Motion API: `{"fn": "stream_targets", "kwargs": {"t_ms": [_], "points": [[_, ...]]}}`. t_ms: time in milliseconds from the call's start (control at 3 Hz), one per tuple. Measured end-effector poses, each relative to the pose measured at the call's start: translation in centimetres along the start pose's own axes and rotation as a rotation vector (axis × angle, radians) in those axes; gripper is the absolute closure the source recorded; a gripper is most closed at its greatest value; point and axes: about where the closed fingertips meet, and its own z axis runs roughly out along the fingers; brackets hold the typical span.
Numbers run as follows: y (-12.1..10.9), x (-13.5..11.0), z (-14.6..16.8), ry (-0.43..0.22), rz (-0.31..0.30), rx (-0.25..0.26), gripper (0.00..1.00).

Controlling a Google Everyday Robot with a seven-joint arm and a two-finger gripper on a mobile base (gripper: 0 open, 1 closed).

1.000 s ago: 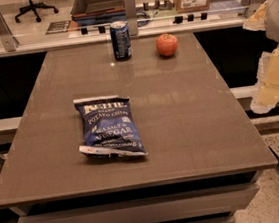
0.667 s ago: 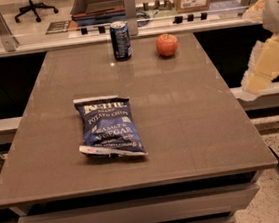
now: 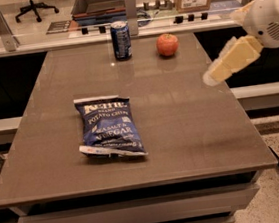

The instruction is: Knock pepsi can over

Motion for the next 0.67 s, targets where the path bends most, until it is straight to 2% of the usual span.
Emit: {"fn": "stream_targets", "kwargs": {"t_ms": [333, 667], "points": [[-1.2, -1.8, 3.0, -0.152, 0.063, 0.024, 0.0], [-1.8, -3.7, 5.9, -0.258, 0.114, 0.036, 0.0]]}}
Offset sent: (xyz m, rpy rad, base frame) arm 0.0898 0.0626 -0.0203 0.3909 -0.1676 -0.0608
